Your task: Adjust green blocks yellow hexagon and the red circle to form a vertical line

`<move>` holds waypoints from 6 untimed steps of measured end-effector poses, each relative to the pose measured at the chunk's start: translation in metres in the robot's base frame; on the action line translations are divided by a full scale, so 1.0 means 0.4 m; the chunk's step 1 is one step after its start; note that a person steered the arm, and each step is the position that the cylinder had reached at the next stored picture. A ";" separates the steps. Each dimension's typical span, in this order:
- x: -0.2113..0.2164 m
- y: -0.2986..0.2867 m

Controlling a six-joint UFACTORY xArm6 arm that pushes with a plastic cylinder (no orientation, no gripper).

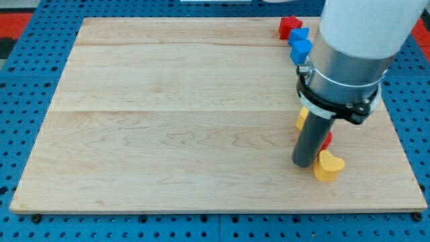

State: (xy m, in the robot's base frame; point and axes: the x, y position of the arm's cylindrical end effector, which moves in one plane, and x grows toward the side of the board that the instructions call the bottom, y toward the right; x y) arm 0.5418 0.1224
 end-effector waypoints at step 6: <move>-0.095 0.031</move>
State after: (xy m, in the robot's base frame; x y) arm 0.5040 0.1346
